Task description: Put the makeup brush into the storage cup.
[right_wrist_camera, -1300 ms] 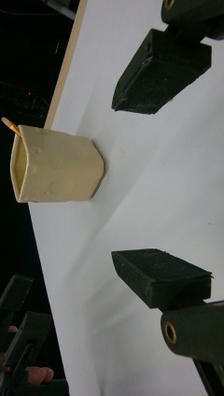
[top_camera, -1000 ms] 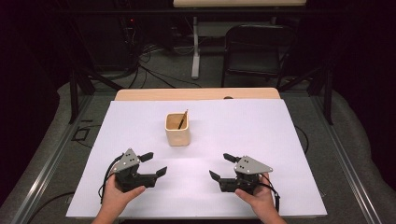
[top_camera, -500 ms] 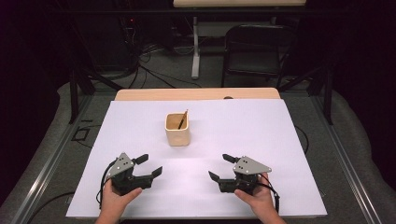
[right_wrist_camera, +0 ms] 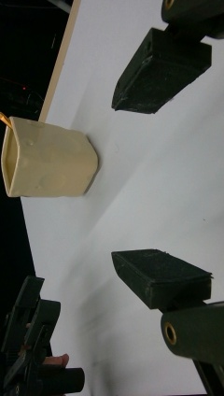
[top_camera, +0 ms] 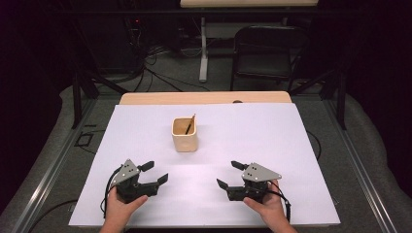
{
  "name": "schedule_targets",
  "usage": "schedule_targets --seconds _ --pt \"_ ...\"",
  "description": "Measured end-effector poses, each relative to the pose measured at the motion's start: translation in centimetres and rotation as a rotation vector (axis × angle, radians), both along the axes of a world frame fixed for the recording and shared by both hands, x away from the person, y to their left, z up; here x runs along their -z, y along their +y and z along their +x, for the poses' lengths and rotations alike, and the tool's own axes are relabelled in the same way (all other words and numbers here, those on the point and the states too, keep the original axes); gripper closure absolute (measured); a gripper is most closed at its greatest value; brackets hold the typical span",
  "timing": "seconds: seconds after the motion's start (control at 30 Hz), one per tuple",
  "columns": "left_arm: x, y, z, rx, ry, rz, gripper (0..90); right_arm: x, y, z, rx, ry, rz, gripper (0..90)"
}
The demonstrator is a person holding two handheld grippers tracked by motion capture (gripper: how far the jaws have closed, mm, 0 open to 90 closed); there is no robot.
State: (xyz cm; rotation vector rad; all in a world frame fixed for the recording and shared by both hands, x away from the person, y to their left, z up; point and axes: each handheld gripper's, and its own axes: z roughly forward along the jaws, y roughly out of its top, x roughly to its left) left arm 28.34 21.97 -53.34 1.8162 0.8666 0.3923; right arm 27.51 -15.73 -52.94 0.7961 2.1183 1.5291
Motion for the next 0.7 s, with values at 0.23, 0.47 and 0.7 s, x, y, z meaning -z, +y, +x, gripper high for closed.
schedule_targets --seconds 0.23,0.47,0.7 --pt "0.31 -0.15 0.02 -0.002 0.004 0.024 24.8 0.08 0.06 0.01 0.002 0.002 -0.002 21.6" --pt "0.41 -0.27 0.1 0.002 0.004 0.025 24.7 0.1 0.03 0.01 0.0 0.001 -0.012 21.5" --pt "0.42 -0.25 0.16 -0.005 0.007 0.025 24.7 0.11 -0.04 0.07 0.004 0.003 -0.011 21.3"
